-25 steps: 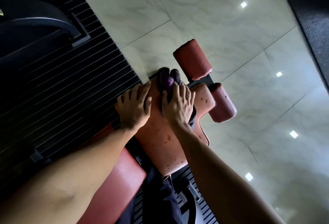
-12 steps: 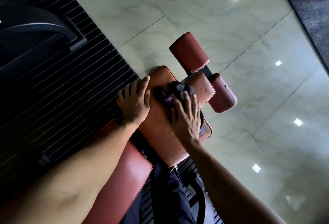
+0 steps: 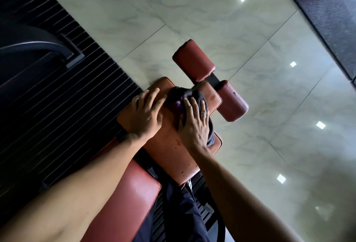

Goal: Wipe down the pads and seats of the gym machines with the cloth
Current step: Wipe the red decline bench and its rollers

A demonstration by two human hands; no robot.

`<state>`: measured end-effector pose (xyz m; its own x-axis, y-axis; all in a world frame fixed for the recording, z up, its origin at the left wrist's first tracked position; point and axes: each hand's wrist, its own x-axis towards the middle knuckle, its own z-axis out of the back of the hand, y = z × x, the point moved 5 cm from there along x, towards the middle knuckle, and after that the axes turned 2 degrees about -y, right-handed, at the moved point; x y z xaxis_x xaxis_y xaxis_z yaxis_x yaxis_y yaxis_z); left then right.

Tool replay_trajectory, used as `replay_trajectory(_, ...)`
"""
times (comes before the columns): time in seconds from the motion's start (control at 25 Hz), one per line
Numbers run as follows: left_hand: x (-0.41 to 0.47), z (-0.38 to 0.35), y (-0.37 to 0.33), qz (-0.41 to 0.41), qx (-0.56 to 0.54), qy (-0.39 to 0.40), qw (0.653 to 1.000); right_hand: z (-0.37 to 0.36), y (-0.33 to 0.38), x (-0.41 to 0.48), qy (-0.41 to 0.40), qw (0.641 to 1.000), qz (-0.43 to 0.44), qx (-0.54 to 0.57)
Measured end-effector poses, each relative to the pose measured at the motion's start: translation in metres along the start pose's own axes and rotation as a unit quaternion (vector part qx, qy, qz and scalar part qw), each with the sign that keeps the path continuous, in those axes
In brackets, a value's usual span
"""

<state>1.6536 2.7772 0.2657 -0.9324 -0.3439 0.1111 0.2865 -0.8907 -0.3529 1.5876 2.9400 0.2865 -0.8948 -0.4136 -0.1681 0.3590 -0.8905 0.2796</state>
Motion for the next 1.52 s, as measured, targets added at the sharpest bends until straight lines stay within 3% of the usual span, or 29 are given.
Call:
replay_trajectory(0.12, 0.010, -0.003, -0.019, -0.036, -0.014, 0.017, 0.999, 0.009, -0.027, 0.014, 0.004, 0.999, -0.033, -0.005)
replay_trajectory(0.36, 0.035, -0.016, -0.044, -0.105, -0.006, 0.039, 0.994, 0.013, -0.025, 0.052, -0.028, 0.978, -0.192, 0.082)
replay_trajectory(0.52, 0.049, -0.030, -0.057, -0.107, -0.003, 0.044, 0.993, 0.003, -0.017, -0.001, -0.001, 0.984, -0.160, 0.082)
replay_trajectory(0.8, 0.044, -0.035, -0.058, -0.111, 0.045, 0.041, 0.992, 0.009, -0.037, 0.070, -0.007, 0.985, -0.164, 0.045)
replay_trajectory(1.12, 0.047, -0.037, -0.060, -0.109, 0.063, 0.056, 0.990, 0.031, -0.052, 0.128, 0.001, 0.997, -0.071, 0.023)
replay_trajectory(1.32, 0.048, -0.037, -0.060, -0.110, 0.050, 0.043, 0.992, 0.031, -0.097, 0.059, -0.057, 0.978, -0.159, 0.120)
replay_trajectory(1.52, 0.047, -0.037, -0.060, -0.117, 0.039, 0.025, 0.992, 0.022, -0.086, 0.073, -0.069, 0.949, -0.260, 0.162)
